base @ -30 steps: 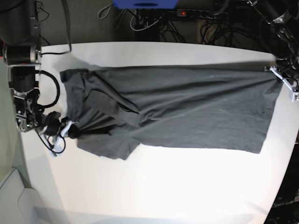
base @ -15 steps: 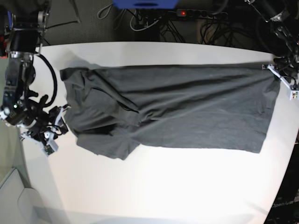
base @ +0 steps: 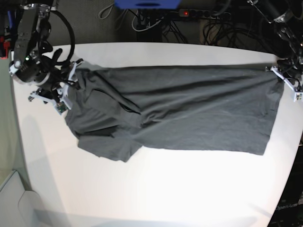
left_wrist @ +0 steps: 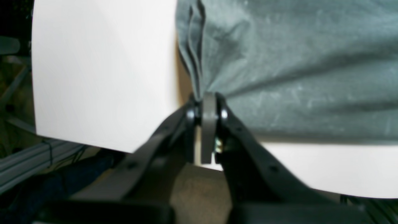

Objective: Layout the t-shirt on the table in an organized manner, then fold the t-shirt properly
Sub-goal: 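Regrasp the shirt corner with the right gripper and pull it taut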

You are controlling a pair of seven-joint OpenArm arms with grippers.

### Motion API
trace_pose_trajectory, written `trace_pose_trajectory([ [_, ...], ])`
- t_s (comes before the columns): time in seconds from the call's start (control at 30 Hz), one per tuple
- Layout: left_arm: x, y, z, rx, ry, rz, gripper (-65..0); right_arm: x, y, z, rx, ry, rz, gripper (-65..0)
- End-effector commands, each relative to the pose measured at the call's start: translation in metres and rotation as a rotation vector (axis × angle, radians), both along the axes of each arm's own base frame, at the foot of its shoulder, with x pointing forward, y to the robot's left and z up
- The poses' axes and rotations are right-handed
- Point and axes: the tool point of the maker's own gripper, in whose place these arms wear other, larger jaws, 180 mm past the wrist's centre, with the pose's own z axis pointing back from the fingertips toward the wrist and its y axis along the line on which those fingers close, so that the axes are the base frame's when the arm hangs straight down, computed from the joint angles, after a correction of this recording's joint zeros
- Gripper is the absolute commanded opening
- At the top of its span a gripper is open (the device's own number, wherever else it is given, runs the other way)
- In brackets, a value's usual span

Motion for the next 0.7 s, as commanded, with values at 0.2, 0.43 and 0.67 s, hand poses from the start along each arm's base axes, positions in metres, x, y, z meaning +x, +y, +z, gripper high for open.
trace_pose_trajectory([
  [0.2, 0.007, 0.005, 0.011, 0.019, -0.040, 0.003, -64.4, -0.006, 0.011, 0.008, 0.022, -0.020, 0.012, -34.8],
  [0.43, 0.007, 0.005, 0.011, 0.019, -0.040, 0.003, -64.4, -0.014, 0.014, 0.001, 0.021, 0.024, 0.001, -34.9],
  [0.67, 0.008, 0.004, 0.011, 0.018, -0.040, 0.001, -64.4, -0.011, 0.027, 0.002, 0.067, 0.013, -0.007, -34.8],
])
